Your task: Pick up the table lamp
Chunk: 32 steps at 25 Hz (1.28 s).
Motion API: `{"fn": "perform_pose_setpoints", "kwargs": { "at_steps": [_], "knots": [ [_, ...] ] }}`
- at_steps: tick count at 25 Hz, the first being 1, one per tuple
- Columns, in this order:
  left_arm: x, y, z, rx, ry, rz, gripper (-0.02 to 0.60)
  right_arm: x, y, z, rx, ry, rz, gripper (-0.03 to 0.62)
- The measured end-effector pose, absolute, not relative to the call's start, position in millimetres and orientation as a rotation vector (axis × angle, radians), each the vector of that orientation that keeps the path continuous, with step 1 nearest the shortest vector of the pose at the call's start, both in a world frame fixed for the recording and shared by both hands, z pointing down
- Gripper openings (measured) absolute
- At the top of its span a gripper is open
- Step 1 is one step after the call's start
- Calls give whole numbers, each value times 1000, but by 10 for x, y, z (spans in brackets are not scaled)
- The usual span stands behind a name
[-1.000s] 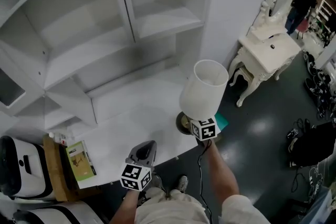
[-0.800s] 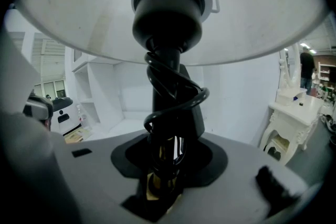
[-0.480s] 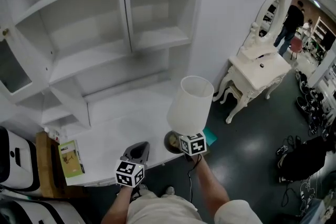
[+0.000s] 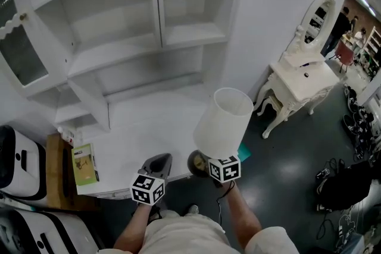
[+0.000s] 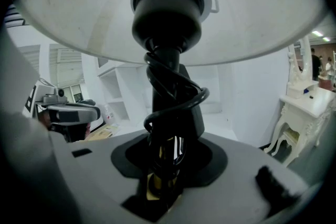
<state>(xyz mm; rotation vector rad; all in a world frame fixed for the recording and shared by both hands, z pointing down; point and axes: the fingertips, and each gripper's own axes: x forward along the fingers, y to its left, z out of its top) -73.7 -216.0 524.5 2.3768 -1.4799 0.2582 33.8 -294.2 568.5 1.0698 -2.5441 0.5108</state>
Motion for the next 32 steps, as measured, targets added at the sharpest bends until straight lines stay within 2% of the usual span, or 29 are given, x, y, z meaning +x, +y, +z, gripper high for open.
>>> {"fn": "perform_pose_setpoints", "kwargs": {
  "at_steps": [18,32],
  "knots": [
    [-1434,-1356,5068,2441,-1441,269,9,-273,-2011,5330,1171,-2563,565,140],
    [-1592,-505,5229,2465,-1348,271,9,-465,-870,5383,1217,-2584,643,140]
  ]
}}
